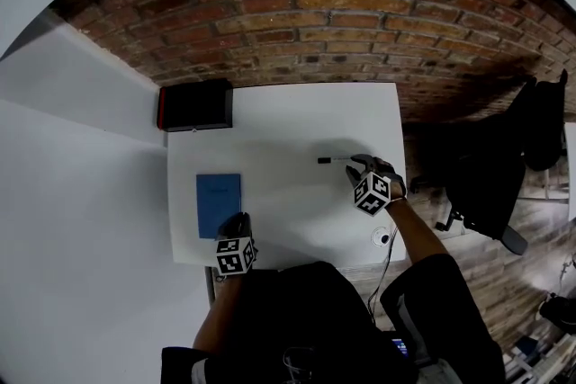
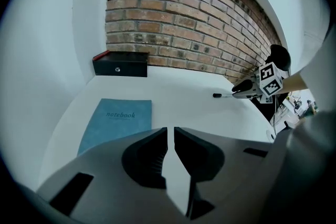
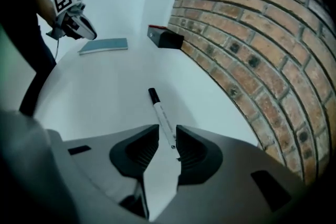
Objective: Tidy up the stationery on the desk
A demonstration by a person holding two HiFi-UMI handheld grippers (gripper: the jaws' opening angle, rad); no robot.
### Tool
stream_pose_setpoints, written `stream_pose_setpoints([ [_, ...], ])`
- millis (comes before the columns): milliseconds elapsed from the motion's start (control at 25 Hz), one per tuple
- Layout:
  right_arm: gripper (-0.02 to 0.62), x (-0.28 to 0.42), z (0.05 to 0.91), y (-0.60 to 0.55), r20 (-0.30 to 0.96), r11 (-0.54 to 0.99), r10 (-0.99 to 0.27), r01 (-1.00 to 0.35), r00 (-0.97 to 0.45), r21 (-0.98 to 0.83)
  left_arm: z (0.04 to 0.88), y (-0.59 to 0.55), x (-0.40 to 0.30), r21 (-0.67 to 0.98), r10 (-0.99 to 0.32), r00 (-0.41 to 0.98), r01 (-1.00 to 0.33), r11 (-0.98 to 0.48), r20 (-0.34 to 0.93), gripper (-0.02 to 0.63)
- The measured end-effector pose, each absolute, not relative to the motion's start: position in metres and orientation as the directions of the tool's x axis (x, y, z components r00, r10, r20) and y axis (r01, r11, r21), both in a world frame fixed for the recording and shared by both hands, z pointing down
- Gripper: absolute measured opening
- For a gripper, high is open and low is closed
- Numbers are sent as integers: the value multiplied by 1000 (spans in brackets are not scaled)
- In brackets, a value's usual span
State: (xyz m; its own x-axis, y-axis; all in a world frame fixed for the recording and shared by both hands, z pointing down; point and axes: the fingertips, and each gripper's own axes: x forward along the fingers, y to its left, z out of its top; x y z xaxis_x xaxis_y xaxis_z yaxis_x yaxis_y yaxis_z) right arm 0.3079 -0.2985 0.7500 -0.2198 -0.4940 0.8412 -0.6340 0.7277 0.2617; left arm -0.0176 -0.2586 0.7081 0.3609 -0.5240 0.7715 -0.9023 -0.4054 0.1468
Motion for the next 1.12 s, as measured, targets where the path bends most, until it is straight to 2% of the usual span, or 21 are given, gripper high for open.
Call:
stream_pose_setpoints([
  [160, 92, 307, 764, -298, 887, 820, -393, -529, -244, 218, 709, -253, -23, 139, -530, 331, -919, -369, 781, 52],
  [360, 92, 308, 768, -307, 895, 845, -371, -490, -249, 214, 713, -248, -27, 138, -528, 309, -931, -338, 791, 52],
  [1120, 91, 313, 773, -324, 906, 842, -339, -512, -255, 171, 715, -240, -25, 138, -524, 290, -941, -310, 801, 52],
])
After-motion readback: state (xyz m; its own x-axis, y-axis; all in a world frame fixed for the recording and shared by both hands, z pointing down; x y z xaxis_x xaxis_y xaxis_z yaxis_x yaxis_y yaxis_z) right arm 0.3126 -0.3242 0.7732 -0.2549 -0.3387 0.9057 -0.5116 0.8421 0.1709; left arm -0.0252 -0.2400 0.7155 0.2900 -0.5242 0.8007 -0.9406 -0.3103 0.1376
